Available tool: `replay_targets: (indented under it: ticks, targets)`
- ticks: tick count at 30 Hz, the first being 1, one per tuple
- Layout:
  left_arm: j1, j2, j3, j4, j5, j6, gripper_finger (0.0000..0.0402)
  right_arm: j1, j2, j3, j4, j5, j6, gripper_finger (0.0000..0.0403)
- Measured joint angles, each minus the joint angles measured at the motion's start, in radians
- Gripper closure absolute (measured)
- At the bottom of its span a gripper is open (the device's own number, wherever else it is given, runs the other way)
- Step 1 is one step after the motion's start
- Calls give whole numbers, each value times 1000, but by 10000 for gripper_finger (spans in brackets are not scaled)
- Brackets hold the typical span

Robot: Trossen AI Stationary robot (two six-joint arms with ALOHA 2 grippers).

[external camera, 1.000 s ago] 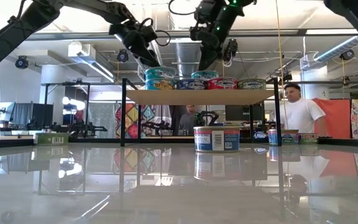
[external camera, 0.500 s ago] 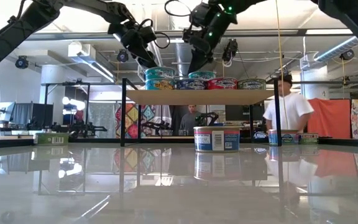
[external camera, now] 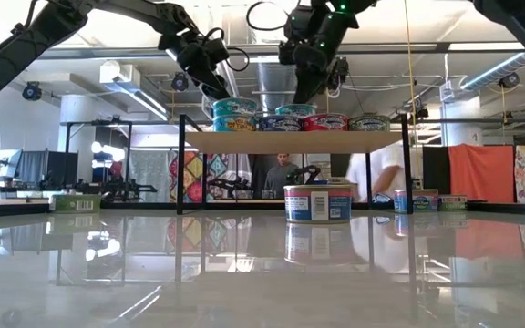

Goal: Stack canned seafood by type on shelf
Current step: Stack the yellow-blue tuna can on top of the other yellow-blue tuna can on the shelf

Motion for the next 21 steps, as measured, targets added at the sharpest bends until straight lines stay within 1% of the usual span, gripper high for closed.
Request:
replay_targets:
  ticks: [3, 7, 13, 17, 21]
  targets:
    - [0, 0, 0, -1, 0, -9, 2, 0, 0, -12, 51, -28, -5, 390]
    - [-1, 0, 0, -4, 0, -31, 2, 0, 0, -32, 143, -28, -12, 390]
    - [-1, 0, 0, -13, 0, -34, 2, 0, 0, -51, 231, -27, -30, 390]
    - [-1, 0, 0, -13, 0, -47, 2, 0, 4, -55, 223, -27, -35, 390]
    - [-1, 0, 0, -22, 0, -48, 2, 0, 2, -55, 161, -21, -36, 390]
